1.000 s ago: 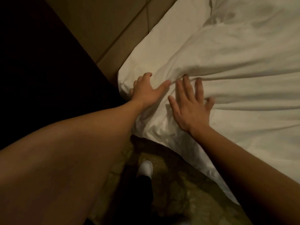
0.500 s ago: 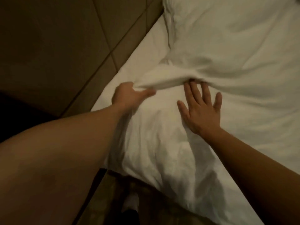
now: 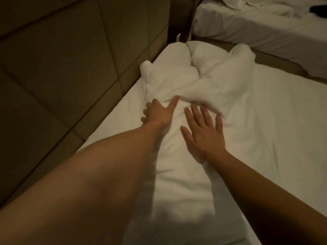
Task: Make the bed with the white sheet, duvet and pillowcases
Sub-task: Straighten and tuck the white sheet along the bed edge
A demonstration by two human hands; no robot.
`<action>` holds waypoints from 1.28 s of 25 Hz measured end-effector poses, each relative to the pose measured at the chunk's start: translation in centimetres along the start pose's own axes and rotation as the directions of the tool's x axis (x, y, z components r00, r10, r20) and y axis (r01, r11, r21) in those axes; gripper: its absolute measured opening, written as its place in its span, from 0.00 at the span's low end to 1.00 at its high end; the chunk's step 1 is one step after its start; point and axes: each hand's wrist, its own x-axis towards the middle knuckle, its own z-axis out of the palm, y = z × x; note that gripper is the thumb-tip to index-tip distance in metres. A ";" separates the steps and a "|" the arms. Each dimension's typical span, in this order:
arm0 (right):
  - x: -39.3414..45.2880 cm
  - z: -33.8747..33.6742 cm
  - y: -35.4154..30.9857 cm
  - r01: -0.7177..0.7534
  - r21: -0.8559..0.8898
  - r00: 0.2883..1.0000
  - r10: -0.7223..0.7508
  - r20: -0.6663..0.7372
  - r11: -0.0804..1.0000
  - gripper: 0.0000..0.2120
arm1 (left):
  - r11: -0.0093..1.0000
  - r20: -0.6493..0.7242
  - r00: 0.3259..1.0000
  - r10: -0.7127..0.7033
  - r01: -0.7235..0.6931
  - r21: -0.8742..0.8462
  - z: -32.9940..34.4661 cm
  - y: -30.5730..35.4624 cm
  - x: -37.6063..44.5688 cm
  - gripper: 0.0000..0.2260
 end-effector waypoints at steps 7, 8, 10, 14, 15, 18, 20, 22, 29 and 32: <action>12.2 -6.4 10.8 -0.130 0.131 0.991 0.127 0.034 0.983 0.30 | 0.987 0.292 0.956 -0.019 0.065 -0.150 3.2 12.9 9.5 0.40; 14.1 -6.4 11.6 -0.184 0.157 0.981 0.172 0.088 0.970 0.31 | 0.968 0.345 0.938 -0.028 0.111 -0.224 4.3 14.2 10.5 0.40; 17.8 -5.7 12.8 -0.235 0.191 0.965 0.204 0.167 0.953 0.31 | 0.891 0.452 0.891 -0.037 0.235 -0.389 6.6 16.7 13.4 0.40; 23.0 -3.5 14.5 -0.303 0.212 0.948 0.271 0.168 0.929 0.32 | 0.808 0.487 0.867 -0.105 0.360 -0.467 10.7 19.8 19.2 0.37; 24.2 -3.0 14.9 -0.313 0.200 0.945 0.282 0.167 0.929 0.32 | 0.812 0.467 0.875 -0.127 0.362 -0.457 11.7 20.1 20.4 0.35; 26.4 -1.5 16.1 -0.310 0.132 0.948 0.295 0.123 0.942 0.31 | 0.841 0.389 0.901 -0.194 0.357 -0.406 13.6 20.6 22.6 0.29; 27.7 -0.8 16.5 -0.298 0.112 0.953 0.288 0.099 0.948 0.30 | 0.839 0.325 0.922 -0.212 0.342 -0.423 14.6 20.6 23.2 0.27; 29.2 -1.0 16.7 -0.275 0.127 0.961 0.267 0.077 0.953 0.30 | 0.861 0.220 0.960 -0.171 0.254 -0.441 13.1 21.7 24.8 0.28; 37.8 -3.6 15.2 -0.248 0.300 0.968 0.226 0.107 0.921 0.31 | 0.986 -0.444 0.882 0.157 -0.166 0.019 -7.5 28.5 39.3 0.25; 38.9 -0.7 14.5 -0.278 0.282 0.951 0.221 0.217 0.918 0.32 | 0.965 -0.383 0.913 0.139 -0.038 0.259 -3.1 23.7 39.3 0.21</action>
